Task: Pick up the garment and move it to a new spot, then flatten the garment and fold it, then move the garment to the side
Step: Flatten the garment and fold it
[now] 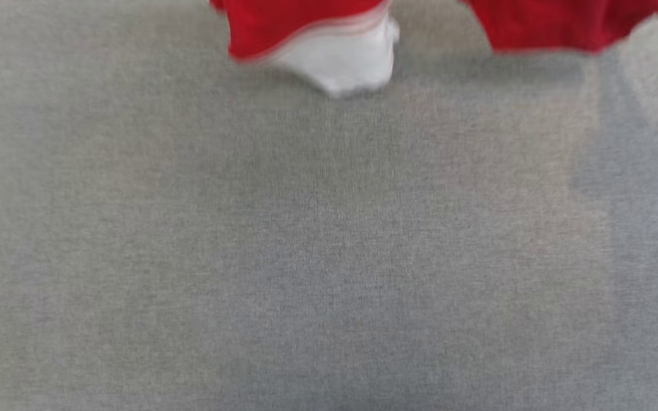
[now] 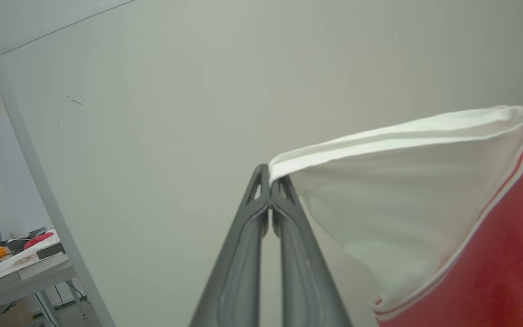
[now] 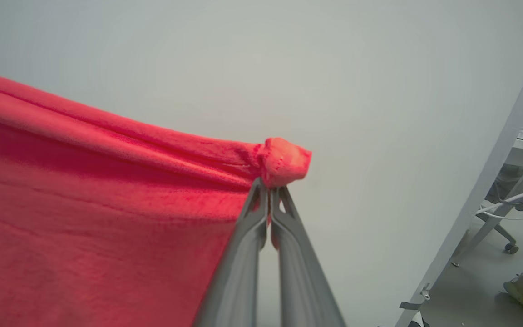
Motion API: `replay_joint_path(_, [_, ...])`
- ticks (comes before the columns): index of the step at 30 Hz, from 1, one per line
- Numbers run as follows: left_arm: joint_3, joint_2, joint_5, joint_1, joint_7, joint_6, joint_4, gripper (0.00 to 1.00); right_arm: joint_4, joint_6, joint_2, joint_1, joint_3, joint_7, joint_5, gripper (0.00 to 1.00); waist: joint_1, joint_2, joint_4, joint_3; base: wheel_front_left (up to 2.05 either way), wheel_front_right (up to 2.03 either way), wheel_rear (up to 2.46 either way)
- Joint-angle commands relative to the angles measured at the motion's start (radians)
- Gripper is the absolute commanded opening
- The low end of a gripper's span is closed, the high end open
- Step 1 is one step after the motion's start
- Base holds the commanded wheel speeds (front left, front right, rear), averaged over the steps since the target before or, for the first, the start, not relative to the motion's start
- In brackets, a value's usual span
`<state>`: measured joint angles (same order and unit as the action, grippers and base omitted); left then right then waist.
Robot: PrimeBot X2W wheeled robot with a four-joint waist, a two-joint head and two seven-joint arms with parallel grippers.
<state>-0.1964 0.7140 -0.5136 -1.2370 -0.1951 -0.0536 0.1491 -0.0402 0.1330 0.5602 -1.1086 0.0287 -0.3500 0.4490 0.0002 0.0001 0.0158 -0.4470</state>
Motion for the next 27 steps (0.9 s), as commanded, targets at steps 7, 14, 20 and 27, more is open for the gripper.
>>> replay_joint_path(7, [-0.073,-0.043,0.122,-0.386,0.120,-0.045,-0.318,0.00,-0.251,-0.002,-0.043,-0.307,-0.084,0.119,-0.118,0.00,-0.0002,-0.0001,0.020,-0.224,0.00,0.00,0.00])
replay_joint_path(14, [-0.134,-0.121,0.200,-0.648,0.312,-0.059,-0.612,0.00,-0.484,-0.002,-0.111,-0.523,-0.069,0.267,-0.241,0.00,-0.0002,-0.0001,0.008,-0.291,0.00,0.00,0.00])
replay_joint_path(20, [-0.143,-0.156,0.237,-0.742,0.444,-0.056,-0.789,0.00,-0.622,-0.002,-0.160,-0.610,-0.052,0.376,-0.315,0.00,-0.0002,-0.0001,-0.007,-0.317,0.00,0.00,0.00])
replay_joint_path(27, [-0.121,-0.195,0.223,-0.638,0.456,-0.066,-0.766,0.00,-0.724,-0.002,-0.172,-0.590,-0.093,0.449,-0.342,0.00,-0.0002,-0.0001,-0.038,-0.320,0.00,0.00,0.00])
